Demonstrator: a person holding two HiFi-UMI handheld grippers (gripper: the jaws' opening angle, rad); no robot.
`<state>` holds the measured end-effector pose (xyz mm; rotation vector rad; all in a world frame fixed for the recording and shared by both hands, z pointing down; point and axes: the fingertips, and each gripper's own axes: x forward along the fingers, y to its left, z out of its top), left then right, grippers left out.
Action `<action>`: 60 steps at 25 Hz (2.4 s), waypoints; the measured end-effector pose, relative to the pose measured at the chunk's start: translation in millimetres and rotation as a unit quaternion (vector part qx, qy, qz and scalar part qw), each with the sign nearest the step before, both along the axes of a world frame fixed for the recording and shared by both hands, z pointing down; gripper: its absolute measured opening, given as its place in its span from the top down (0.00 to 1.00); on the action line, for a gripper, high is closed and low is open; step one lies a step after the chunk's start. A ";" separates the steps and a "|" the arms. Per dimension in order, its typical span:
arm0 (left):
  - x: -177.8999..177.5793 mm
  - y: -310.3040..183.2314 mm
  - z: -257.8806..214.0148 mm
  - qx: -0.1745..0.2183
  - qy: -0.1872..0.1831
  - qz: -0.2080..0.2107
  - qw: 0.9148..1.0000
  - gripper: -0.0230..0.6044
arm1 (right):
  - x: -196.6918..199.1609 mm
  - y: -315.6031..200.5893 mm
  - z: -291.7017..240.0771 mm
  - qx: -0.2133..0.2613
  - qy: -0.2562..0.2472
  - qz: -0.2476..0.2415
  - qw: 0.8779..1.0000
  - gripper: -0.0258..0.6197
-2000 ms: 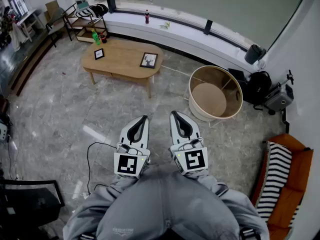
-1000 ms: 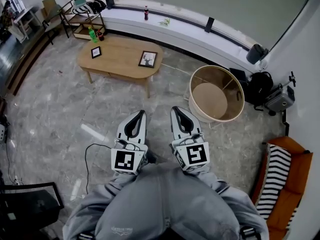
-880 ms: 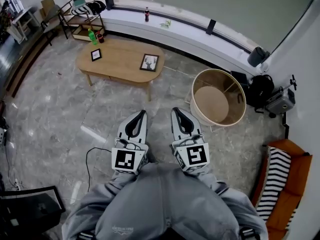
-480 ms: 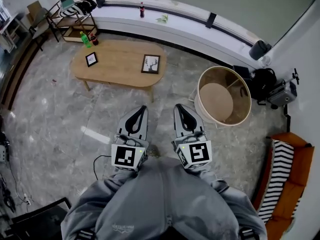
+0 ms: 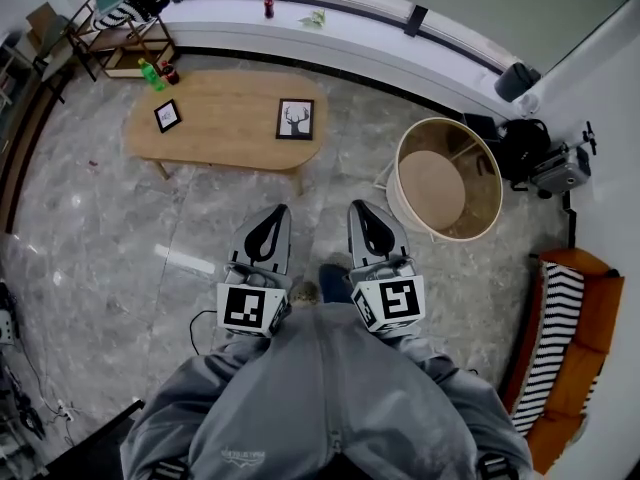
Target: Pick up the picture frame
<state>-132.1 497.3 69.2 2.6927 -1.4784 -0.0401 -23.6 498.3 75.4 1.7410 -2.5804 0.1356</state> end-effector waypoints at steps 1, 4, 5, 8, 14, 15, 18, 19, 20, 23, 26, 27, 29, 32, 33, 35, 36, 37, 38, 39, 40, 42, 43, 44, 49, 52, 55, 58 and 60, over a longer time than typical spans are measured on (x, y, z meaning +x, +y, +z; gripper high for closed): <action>-1.8 -7.4 3.4 -0.002 0.000 -0.001 1.000 0.94 | -0.8 -6.9 3.2 -0.003 0.000 0.000 1.000 0.91; -4.0 -29.5 7.9 -0.003 0.000 -0.002 1.000 0.94 | 0.2 -30.0 9.8 -0.007 -0.006 0.005 1.000 0.91; -3.8 -36.9 9.0 -0.002 -0.001 -0.003 1.000 0.94 | 0.3 -38.6 10.1 -0.006 -0.007 0.005 1.000 0.91; -2.6 -63.1 9.8 -0.003 0.004 -0.011 1.000 0.94 | -2.5 -68.3 10.6 -0.001 -0.011 -0.008 1.000 0.91; -3.0 -138.5 11.6 -0.008 -0.003 -0.034 0.999 0.94 | -9.8 -152.3 15.3 -0.005 -0.013 -0.046 0.999 0.91; -3.1 -152.4 11.8 -0.010 -0.003 -0.039 0.999 0.94 | -10.0 -166.6 15.9 -0.007 -0.012 -0.052 0.999 0.91; 2.0 -196.0 14.4 -0.016 -0.001 -0.054 0.998 0.94 | -4.5 -212.1 21.6 -0.019 -0.010 -0.067 0.998 0.91; 5.1 -210.5 14.9 -0.018 -0.001 -0.058 0.998 0.94 | -1.8 -227.8 22.8 -0.022 -0.010 -0.071 0.997 0.91; 8.3 -224.5 15.0 -0.020 -0.001 -0.060 0.998 0.94 | 0.6 -242.9 23.1 -0.024 -0.010 -0.075 0.997 0.91; 18.1 -262.2 16.7 -0.023 -0.001 -0.068 0.997 0.94 | 7.5 -282.6 24.6 -0.025 -0.010 -0.087 0.996 0.91; 31.0 -297.6 27.3 -0.032 -0.013 -0.080 0.996 0.94 | 20.2 -318.8 35.1 -0.033 -0.015 -0.096 0.995 0.91; 36.4 -309.2 31.8 -0.038 -0.015 -0.085 0.996 0.94 | 25.6 -330.2 39.0 -0.035 -0.013 -0.101 0.994 0.91; 48.2 -330.3 38.4 -0.043 -0.014 -0.090 0.995 0.94 | 36.7 -350.8 45.3 -0.037 -0.009 -0.109 0.993 0.91; 65.4 -353.4 40.3 -0.038 -0.015 -0.090 0.995 0.94 | 50.4 -376.4 48.6 -0.037 -0.006 -0.120 0.992 0.91; 68.6 -359.4 40.2 -0.036 -0.017 -0.090 0.995 0.94 | 53.5 -383.9 48.6 -0.035 -0.005 -0.123 0.992 0.91; 69.7 -368.0 42.0 -0.035 -0.019 -0.096 0.995 0.94 | 60.1 -395.6 50.9 -0.033 -0.006 -0.122 0.992 0.91; 68.6 -370.9 43.1 -0.037 -0.020 -0.101 0.994 0.94 | 63.4 -399.6 52.8 -0.035 -0.008 -0.120 0.992 0.91; 67.3 -373.6 43.6 -0.038 -0.022 -0.105 0.993 0.94 | 66.2 -403.1 54.6 -0.037 -0.010 -0.118 0.992 0.91; 66.0 -376.6 43.1 -0.041 -0.024 -0.111 0.993 0.94 | 68.1 -406.4 56.1 -0.040 -0.012 -0.118 0.992 0.91; 64.7 -379.8 42.1 -0.044 -0.026 -0.116 0.992 0.94 | 69.3 -409.7 57.3 -0.041 -0.013 -0.118 0.992 0.91; 63.8 -382.9 41.1 -0.046 -0.027 -0.119 0.991 0.94 | 69.8 -413.1 58.1 -0.042 -0.014 -0.119 0.992 0.91; 63.0 -388.7 40.6 -0.048 -0.028 -0.121 0.991 0.94 | 69.8 -419.6 58.0 -0.041 -0.015 -0.119 0.992 0.91; 62.9 -391.5 41.2 -0.048 -0.028 -0.119 0.991 0.94 | 69.5 -422.8 57.3 -0.039 -0.016 -0.118 0.992 0.91; 62.9 -394.6 42.2 -0.047 -0.027 -0.115 0.992 0.94 | 68.9 -426.3 56.6 -0.037 -0.017 -0.116 0.992 0.91; 61.8 -425.2 46.8 -0.052 -0.024 -0.091 0.994 0.94 | 66.5 -451.8 57.8 -0.037 -0.019 -0.097 0.994 0.91; 53.5 -460.1 49.1 -0.051 -0.023 -0.066 0.996 0.94 | 54.8 -481.0 58.0 -0.038 -0.012 -0.085 0.996 0.91; 41.7 -500.4 50.7 -0.054 -0.023 -0.038 0.998 0.94 | 39.7 -514.5 57.9 -0.042 -0.010 -0.066 0.997 0.91; 34.1 -543.1 55.7 -0.060 -0.030 -0.002 0.998 0.94 | 28.4 -551.3 61.0 -0.051 -0.014 -0.039 0.998 0.91; 27.7 -571.2 58.8 -0.060 -0.033 0.022 0.997 0.94 | 19.5 -576.3 63.5 -0.053 -0.015 -0.022 0.998 0.91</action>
